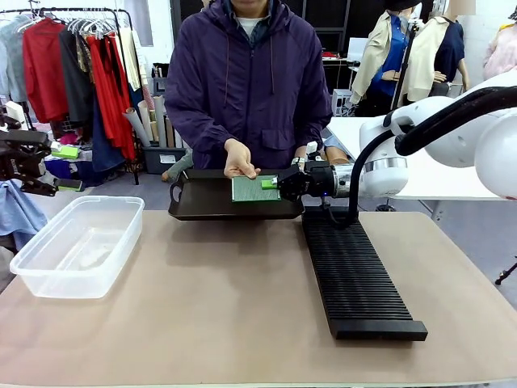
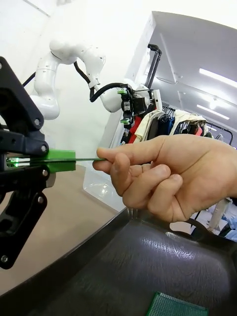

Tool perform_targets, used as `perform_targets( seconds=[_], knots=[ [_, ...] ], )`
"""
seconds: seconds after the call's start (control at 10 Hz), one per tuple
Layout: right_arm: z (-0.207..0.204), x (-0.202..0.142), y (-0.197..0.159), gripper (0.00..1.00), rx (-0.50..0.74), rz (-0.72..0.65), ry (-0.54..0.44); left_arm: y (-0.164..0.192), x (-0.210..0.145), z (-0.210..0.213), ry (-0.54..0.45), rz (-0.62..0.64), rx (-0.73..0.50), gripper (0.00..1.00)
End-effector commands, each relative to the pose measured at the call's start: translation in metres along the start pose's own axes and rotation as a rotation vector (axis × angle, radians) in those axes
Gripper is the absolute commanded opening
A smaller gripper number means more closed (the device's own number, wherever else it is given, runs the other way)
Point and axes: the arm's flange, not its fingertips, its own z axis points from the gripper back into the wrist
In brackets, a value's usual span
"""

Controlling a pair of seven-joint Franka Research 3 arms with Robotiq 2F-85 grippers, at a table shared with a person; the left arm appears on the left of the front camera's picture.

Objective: Sort PCBs into racks and boxes based on the side picked up.
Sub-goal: Pick up the Blank PCB handed by the Human, then if the short side of the Blank PCB is picked up, insert it into the PCB Rack ; if the long side is picked up, place it in the Organizing box.

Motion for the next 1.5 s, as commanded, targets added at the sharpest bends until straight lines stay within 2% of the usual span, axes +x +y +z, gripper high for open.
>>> perform_targets(
  seconds=[0.0,1.4],
  knots=[
    [-0.002,0.0001,0.0006,0.0,-0.002,0.0,-0.009,-0.0009,0.0002,0.0007,-0.001,0.008,0.0,1.0],
    [-0.002,0.0001,0.0006,0.0,-0.002,0.0,-0.009,-0.0009,0.0002,0.0007,-0.001,0.008,0.0,1.0]
  ],
)
